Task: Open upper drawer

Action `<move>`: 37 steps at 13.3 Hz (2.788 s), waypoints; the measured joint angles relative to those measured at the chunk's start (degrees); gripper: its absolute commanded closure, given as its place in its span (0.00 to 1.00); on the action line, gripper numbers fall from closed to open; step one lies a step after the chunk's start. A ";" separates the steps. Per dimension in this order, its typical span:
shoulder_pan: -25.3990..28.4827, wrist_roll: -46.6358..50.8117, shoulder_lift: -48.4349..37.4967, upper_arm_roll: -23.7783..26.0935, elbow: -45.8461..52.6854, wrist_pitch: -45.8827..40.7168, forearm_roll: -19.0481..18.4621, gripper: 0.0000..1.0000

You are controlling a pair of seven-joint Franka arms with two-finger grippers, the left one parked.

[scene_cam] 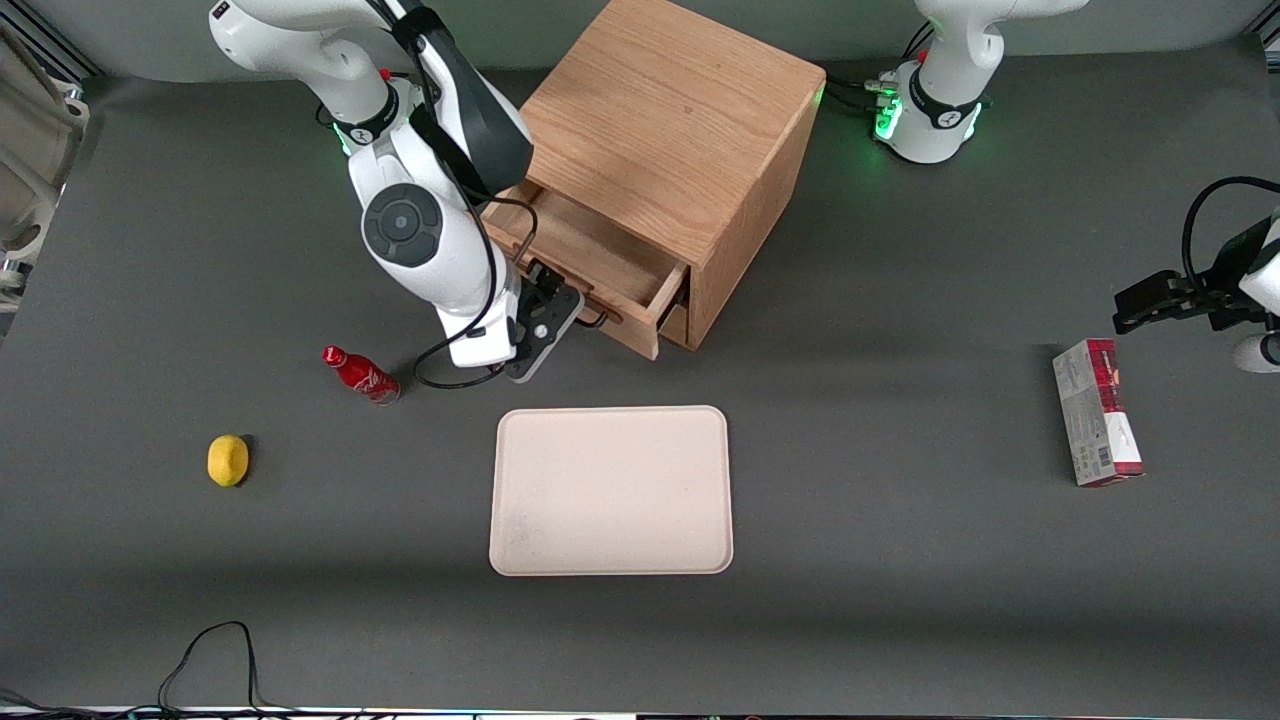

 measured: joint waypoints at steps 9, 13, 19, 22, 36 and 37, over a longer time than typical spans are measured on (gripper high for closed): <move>-6.84 -2.37 7.65 -0.08 10.62 -3.38 0.00 0.00; -9.55 -3.31 9.79 -0.09 13.42 -3.52 0.00 0.00; -12.43 -3.96 12.36 -0.12 16.72 -4.70 0.00 0.00; -12.39 -3.98 12.56 -0.04 17.13 -4.86 0.00 0.00; -12.72 8.76 6.64 -11.46 33.47 -25.00 -0.02 0.00; -12.76 10.45 5.75 -14.00 33.47 -26.26 -0.06 0.00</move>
